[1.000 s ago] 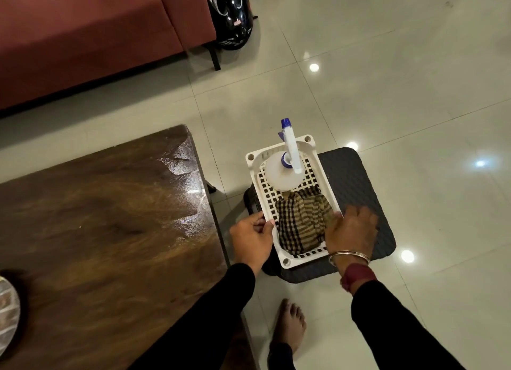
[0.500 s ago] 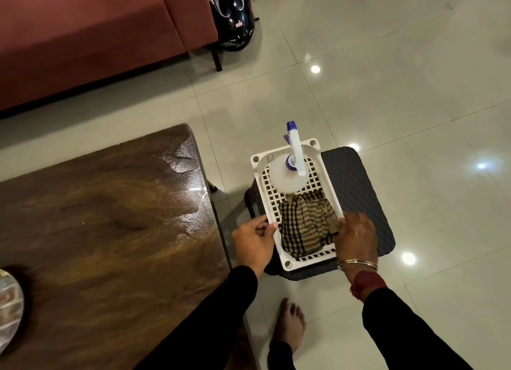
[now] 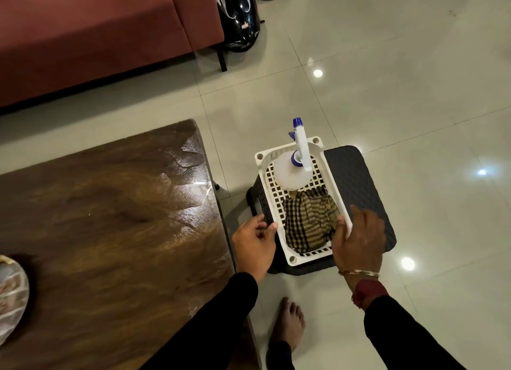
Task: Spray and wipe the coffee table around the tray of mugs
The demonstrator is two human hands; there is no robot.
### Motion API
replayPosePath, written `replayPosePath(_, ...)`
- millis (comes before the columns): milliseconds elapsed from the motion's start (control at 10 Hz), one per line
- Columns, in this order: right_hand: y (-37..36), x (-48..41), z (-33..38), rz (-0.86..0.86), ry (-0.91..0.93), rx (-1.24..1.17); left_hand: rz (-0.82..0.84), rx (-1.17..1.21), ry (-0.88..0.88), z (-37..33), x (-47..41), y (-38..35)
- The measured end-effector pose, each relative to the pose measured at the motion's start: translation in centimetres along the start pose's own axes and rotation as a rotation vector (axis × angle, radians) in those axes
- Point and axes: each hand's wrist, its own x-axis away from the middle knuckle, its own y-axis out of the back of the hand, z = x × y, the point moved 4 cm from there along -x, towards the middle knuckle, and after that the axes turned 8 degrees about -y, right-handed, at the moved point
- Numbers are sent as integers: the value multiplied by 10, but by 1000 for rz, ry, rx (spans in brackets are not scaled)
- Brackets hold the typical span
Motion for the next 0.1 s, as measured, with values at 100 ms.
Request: replayPosePath(100, 11, 30, 27, 1, 173, -107, -11, -22, -174, -6, 21, 16)
